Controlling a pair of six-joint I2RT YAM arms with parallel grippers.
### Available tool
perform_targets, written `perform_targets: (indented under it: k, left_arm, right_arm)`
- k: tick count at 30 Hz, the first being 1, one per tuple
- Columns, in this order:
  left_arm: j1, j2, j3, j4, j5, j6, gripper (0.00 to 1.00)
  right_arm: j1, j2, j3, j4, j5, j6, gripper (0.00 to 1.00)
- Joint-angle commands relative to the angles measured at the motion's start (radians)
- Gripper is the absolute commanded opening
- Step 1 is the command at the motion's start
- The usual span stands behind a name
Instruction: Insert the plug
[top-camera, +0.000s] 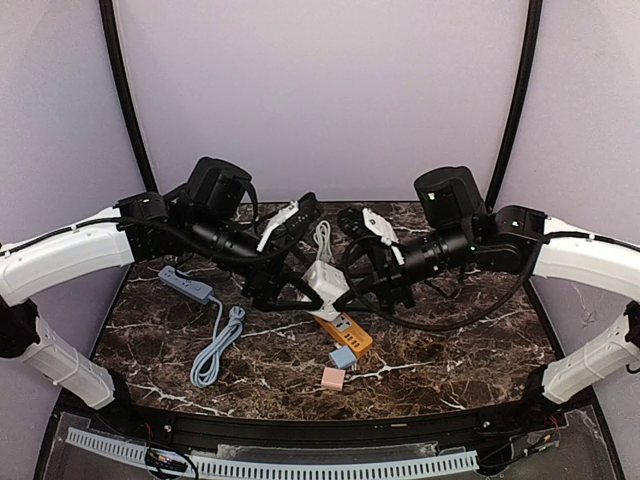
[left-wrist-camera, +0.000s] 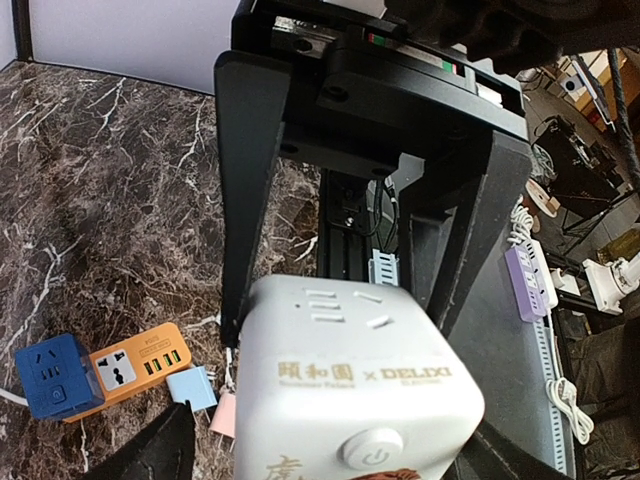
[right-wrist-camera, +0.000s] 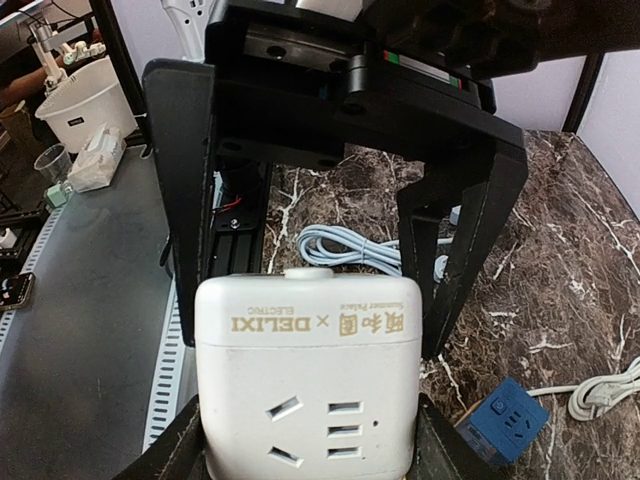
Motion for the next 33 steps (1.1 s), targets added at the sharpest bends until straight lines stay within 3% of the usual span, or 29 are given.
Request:
perform_targets:
  k: [1, 13, 16, 22, 23, 24, 25, 29, 33]
  left_arm:
    - [-0.006, 0.001, 0.025, 0.017, -0.027, -0.005, 0.84]
    - [-0.006, -0.002, 0.022, 0.039, -0.06, 0.018, 0.79]
    - [-0.005, 0.003, 0.02, 0.042, -0.057, 0.016, 0.73]
    - [-0.006, 0.009, 0.02, 0.047, -0.029, 0.026, 0.29]
    - [-0.005, 0.011, 0.021, 0.048, -0.026, 0.027, 0.14]
    - [-0.006, 0.013, 0.022, 0.048, -0.028, 0.022, 0.07]
    - [-0.006, 0.016, 0.025, 0.044, -0.034, 0.017, 0.02]
    - [-0.006, 0.016, 0.027, 0.038, -0.069, -0.007, 0.01]
    - [-0.007, 0.009, 0.025, 0.021, -0.11, -0.036, 0.01]
  right_arm:
    - [-0.008, 0.0, 0.023, 0.083, -0.044, 0.02, 0.0]
    - [-0.017, 0.024, 0.027, 0.099, -0.1, 0.04, 0.0]
    - [-0.019, 0.024, 0.025, 0.103, -0.102, 0.038, 0.0]
    - [-0.025, 0.022, 0.018, 0.108, -0.093, 0.037, 0.0]
    - [-0.025, 0.021, 0.016, 0.111, -0.088, 0.037, 0.0]
    - [-0.026, 0.024, 0.019, 0.112, -0.082, 0.038, 0.0]
    - [-0.028, 0.028, 0.021, 0.112, -0.077, 0.043, 0.05]
    - [-0.031, 0.03, 0.018, 0.117, -0.04, 0.067, 0.55]
    - [-0.032, -0.009, -0.022, 0.156, 0.02, 0.076, 0.91]
